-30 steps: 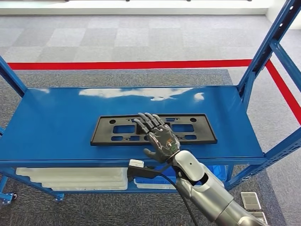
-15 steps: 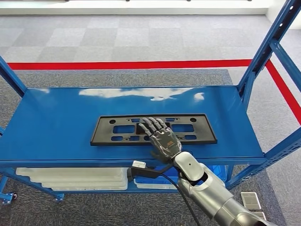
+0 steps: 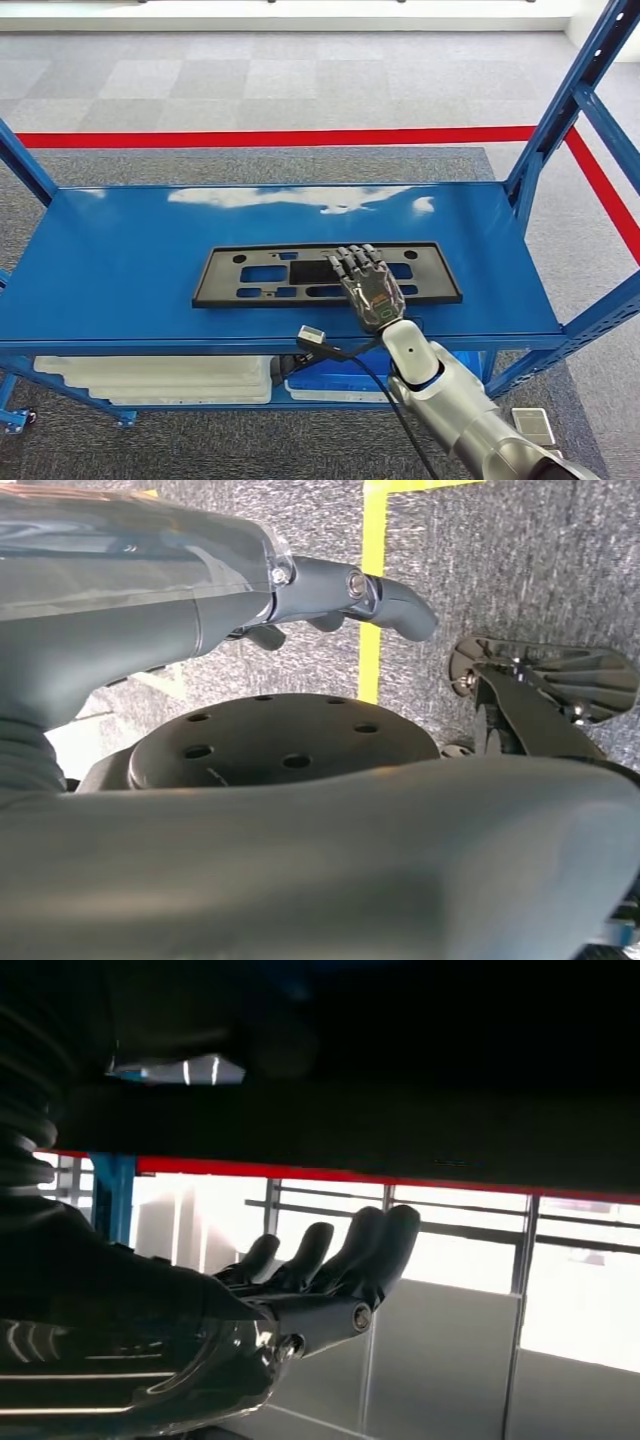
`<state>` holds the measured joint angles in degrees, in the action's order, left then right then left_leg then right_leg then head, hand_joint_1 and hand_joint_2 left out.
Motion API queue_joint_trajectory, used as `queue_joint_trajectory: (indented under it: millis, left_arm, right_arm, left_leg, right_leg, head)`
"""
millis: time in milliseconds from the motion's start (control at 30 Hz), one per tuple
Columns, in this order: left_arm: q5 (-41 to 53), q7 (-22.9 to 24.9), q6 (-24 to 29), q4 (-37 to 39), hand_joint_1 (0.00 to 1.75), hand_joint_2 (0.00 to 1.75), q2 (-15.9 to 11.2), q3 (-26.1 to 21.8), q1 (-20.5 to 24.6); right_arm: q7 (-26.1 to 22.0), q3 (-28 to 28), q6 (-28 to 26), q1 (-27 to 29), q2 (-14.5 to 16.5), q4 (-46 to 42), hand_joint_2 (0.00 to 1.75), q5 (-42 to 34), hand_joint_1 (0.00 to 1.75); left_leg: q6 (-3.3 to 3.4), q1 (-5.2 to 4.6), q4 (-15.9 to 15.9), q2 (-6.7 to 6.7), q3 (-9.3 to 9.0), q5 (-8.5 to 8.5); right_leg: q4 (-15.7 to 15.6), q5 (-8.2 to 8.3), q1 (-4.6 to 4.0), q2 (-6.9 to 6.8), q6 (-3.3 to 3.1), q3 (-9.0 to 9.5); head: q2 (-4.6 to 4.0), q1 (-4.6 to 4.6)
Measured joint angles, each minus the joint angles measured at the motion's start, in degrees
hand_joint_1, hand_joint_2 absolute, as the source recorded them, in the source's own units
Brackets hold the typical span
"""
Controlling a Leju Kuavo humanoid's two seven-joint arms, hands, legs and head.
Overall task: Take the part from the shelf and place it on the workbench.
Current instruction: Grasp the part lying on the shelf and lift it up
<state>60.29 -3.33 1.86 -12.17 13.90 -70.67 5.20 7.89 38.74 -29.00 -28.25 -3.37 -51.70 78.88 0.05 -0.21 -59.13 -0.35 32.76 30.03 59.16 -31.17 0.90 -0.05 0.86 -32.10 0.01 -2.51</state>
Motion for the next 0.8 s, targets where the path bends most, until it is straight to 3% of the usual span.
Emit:
queue_joint_trajectory:
  millis: [300,567,767,800]
  left_arm:
    - [0.5,-0.2,-0.1,0.0,0.00,0.00,0.0,0.0,0.0]
    - [0.5,-0.8,0.0,0.0,0.00,0.00,-0.1,0.0,0.1]
    - [0.6,-3.4,0.4,0.0,0.00,0.00,-0.1,0.0,0.0]
    - [0.6,-4.2,0.7,0.0,0.00,0.44,-0.1,0.0,0.0]
  right_arm:
    - [-0.3,-4.1,0.4,-2.0,0.6,6.7,1.75,2.9,1.75]
    - [-2.6,-5.9,1.6,-3.6,0.9,9.3,1.75,1.4,1.75]
    - [-5.5,-7.5,-0.7,-2.9,0.9,8.4,1.75,-2.2,1.75]
    - [-6.4,-7.9,-1.1,-2.2,0.8,7.3,1.75,-3.5,1.75]
  left_leg:
    - [0.00,0.00,0.0,0.00,-0.02,0.00]
    - [0.00,0.00,0.0,0.00,-0.23,0.00]
    - [0.00,0.00,0.0,0.00,-0.35,0.00]
    - [0.00,-0.01,0.0,0.00,-0.35,0.00]
  right_leg:
    - [0.0,0.00,0.00,0.00,0.00,0.00]
    - [0.0,0.00,0.00,0.00,0.00,0.21]
    - [0.0,0.00,0.00,-0.01,0.00,0.31]
    - [0.0,0.00,0.00,-0.02,0.00,0.32]
  head:
    - [-0.01,0.00]
    - [0.00,0.00]
    - [0.01,0.00]
    - [0.01,0.00]
